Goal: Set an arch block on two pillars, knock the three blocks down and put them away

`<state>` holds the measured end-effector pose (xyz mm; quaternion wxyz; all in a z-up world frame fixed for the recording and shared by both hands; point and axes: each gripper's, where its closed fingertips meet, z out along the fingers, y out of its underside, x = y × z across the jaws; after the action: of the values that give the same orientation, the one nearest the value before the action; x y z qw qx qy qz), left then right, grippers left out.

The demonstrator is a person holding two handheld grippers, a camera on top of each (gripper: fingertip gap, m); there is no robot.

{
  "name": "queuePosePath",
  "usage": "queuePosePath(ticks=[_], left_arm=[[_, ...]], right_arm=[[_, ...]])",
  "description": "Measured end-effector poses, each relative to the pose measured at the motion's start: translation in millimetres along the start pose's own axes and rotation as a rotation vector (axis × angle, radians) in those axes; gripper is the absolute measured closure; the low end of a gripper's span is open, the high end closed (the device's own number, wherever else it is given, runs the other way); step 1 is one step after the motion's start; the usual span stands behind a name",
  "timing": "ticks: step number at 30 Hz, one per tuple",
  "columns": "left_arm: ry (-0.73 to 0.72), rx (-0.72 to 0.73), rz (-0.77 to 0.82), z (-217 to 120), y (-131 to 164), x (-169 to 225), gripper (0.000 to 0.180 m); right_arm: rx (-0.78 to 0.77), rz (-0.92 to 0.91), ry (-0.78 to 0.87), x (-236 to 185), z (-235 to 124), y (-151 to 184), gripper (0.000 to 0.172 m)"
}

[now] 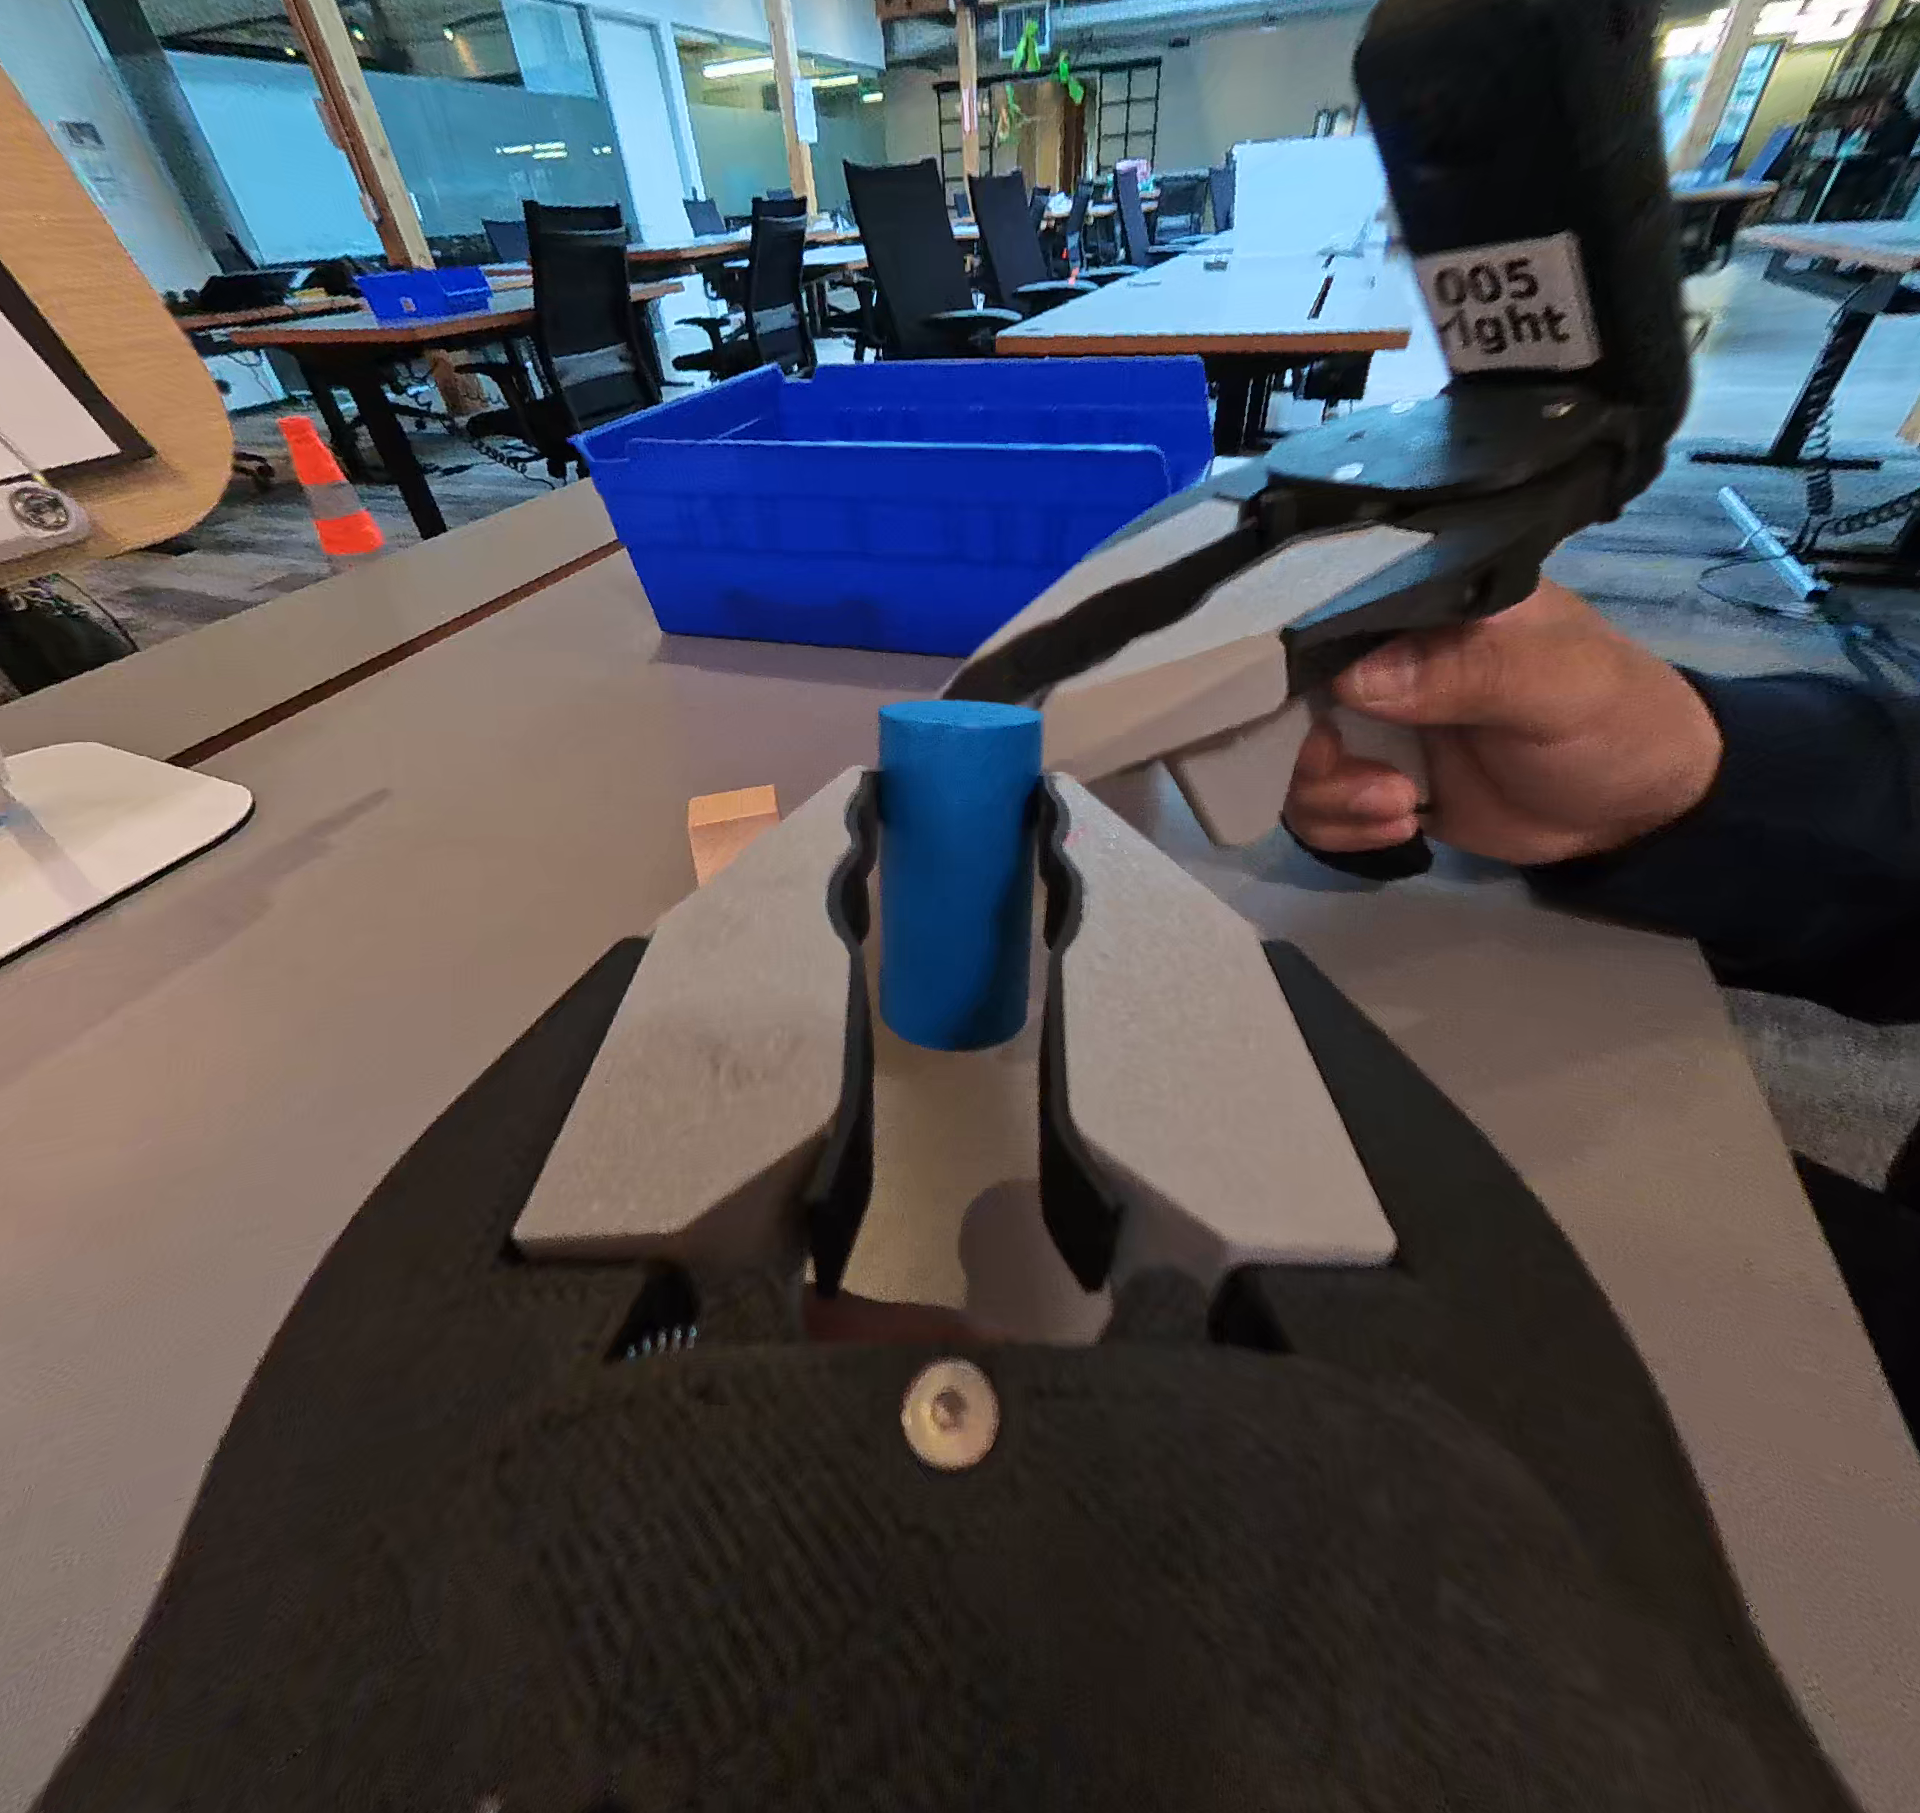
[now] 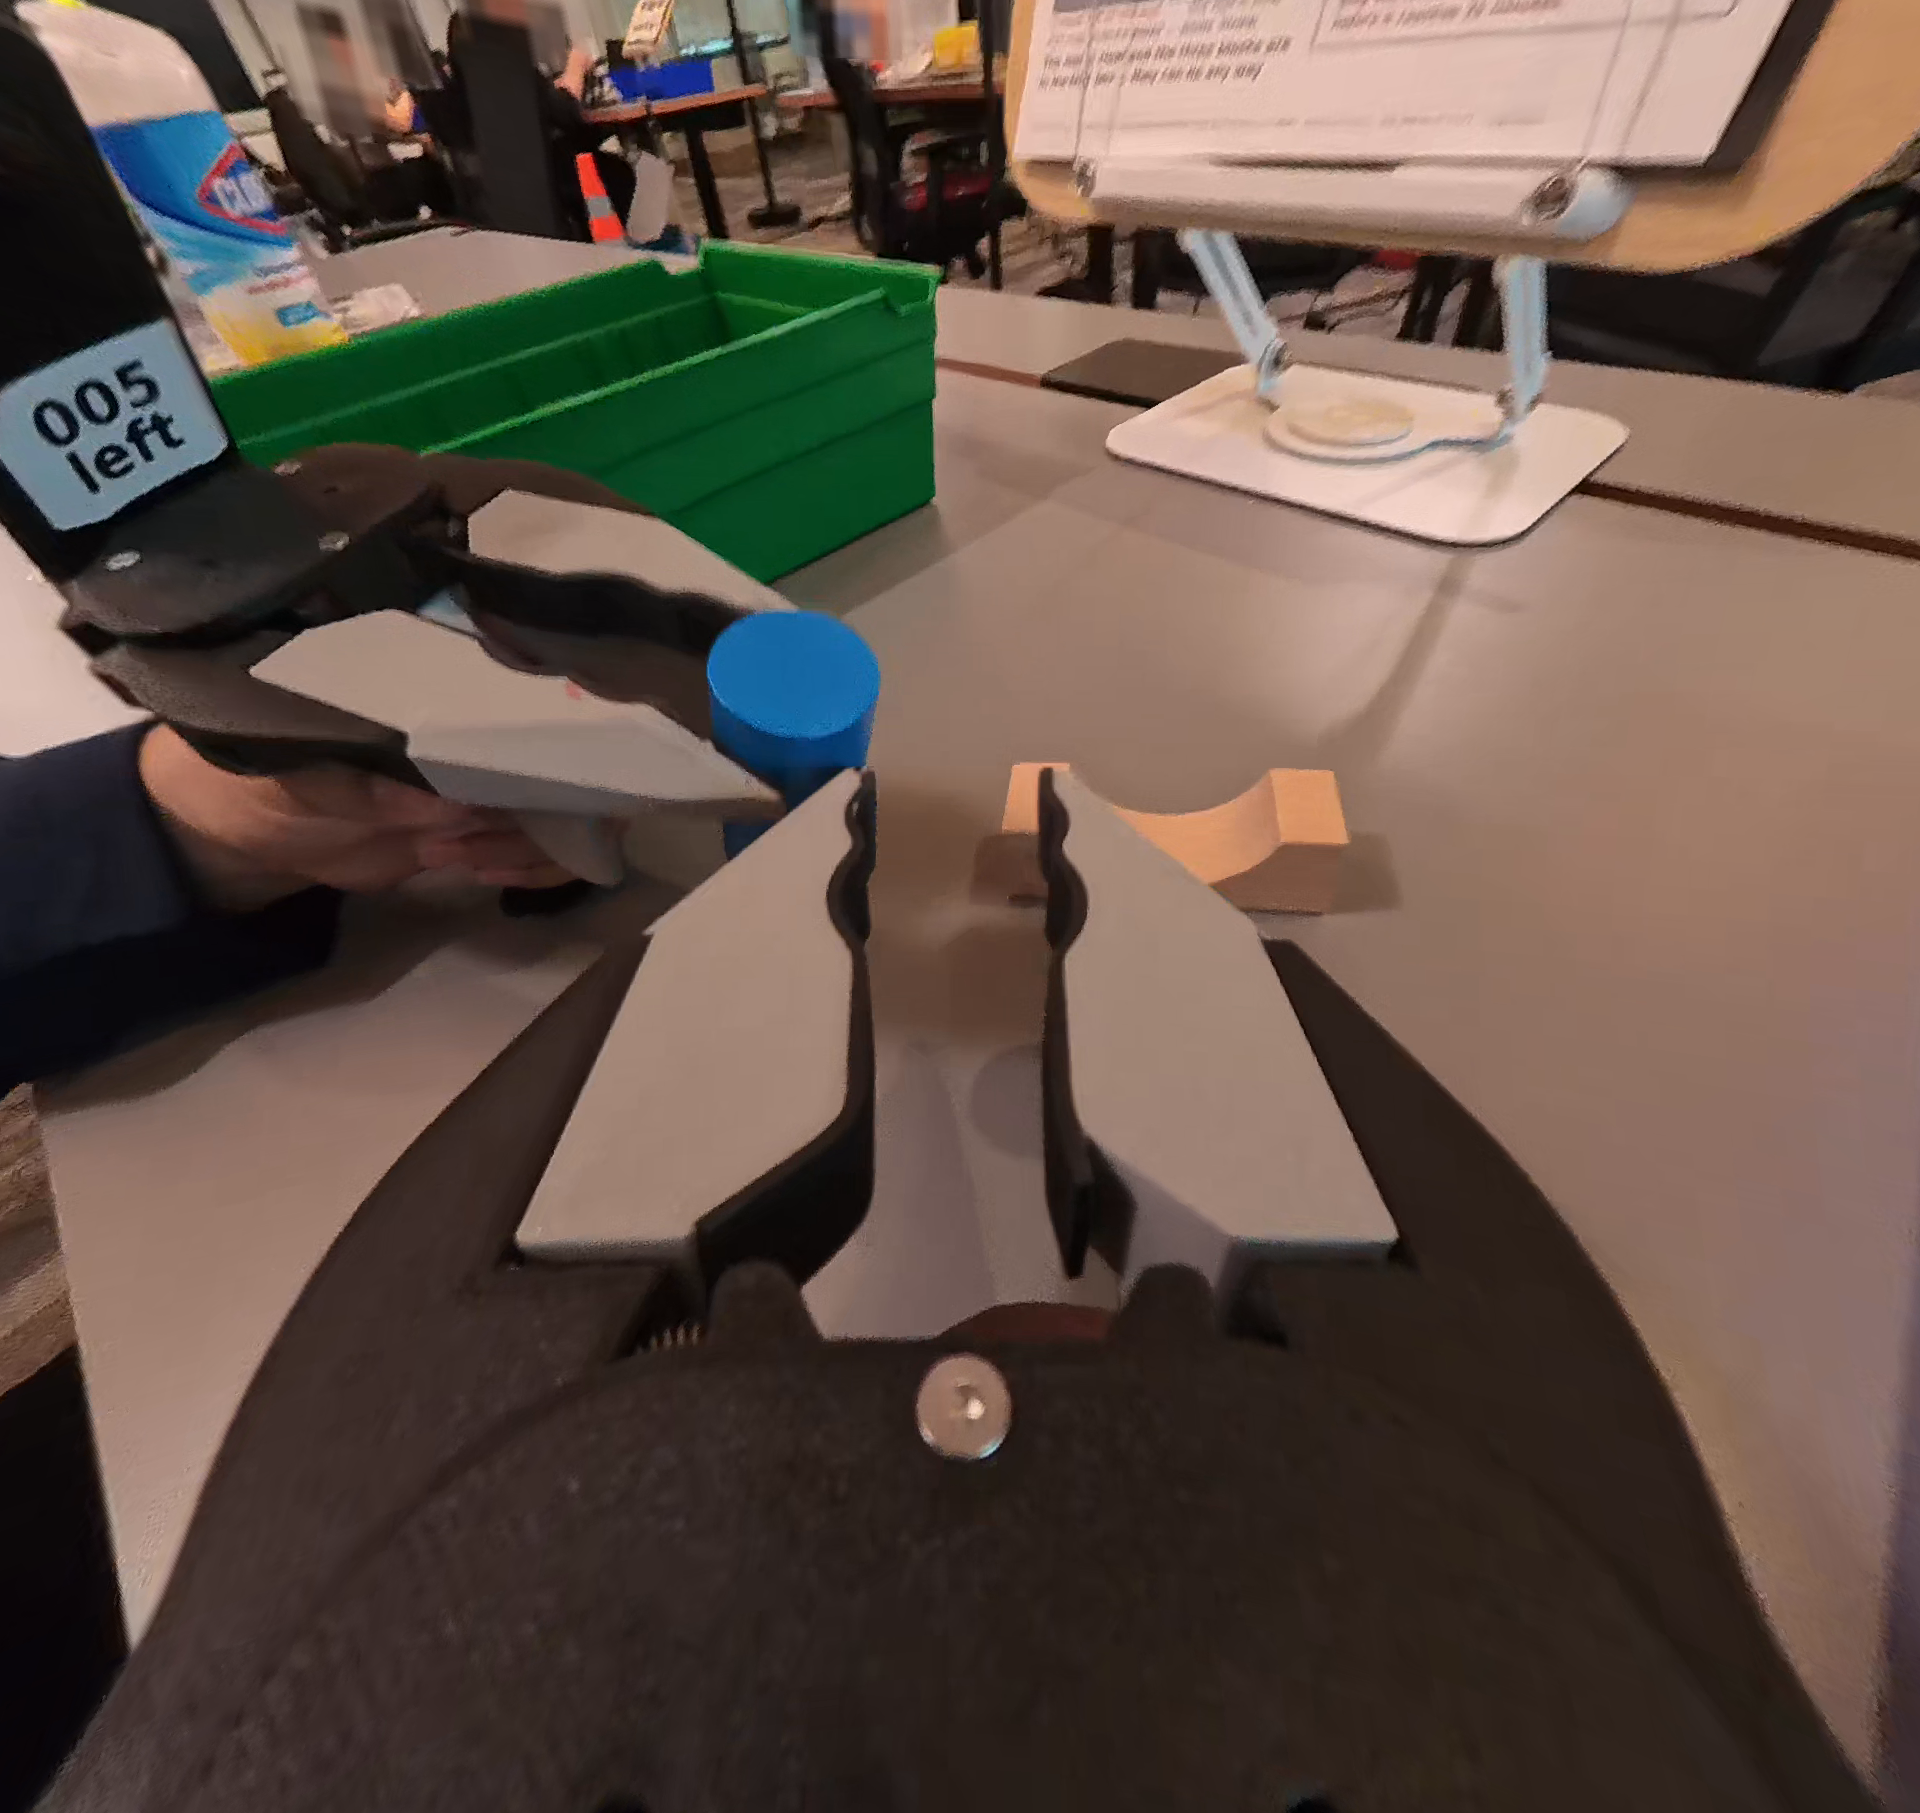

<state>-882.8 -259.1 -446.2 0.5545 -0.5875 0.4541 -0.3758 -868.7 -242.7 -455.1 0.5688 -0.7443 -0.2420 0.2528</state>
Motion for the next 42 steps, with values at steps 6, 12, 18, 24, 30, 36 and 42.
queuePosePath(ticks=[6,12,18,24,30,36,42], left_arm=[[-0.095,-0.017,0.124,-3.3,1.3,-7.8,0.152],[-0.149,-0.030,0.255,-0.8,2.9,-1.0,0.152],[-0.211,-0.052,0.306,-1.0,5.1,-3.7,0.152],[-0.251,-0.127,0.285,-4.2,14.8,-11.3,0.152],[-0.273,-0.171,0.247,-6.1,20.7,-16.8,0.152],[-0.269,-0.195,0.194,-7.8,24.3,-17.5,0.132],[-0.254,-0.203,0.136,-13.6,26.4,-19.4,0.121]], right_arm=[[0.085,0.093,-0.069,-8.3,-4.9,-15.2,0.135],[0.036,0.193,-0.167,-22.6,4.7,-16.4,0.129],[-0.072,0.148,-0.171,-35.0,18.8,-9.8,0.136],[-0.179,0.039,-0.075,-33.4,30.0,2.8,0.141],[-0.291,0.013,-0.051,-31.0,36.7,7.8,0.141],[-0.398,-0.021,-0.003,-19.5,38.6,14.7,0.141],[-0.448,-0.007,0.029,-7.7,41.3,28.6,0.141]])
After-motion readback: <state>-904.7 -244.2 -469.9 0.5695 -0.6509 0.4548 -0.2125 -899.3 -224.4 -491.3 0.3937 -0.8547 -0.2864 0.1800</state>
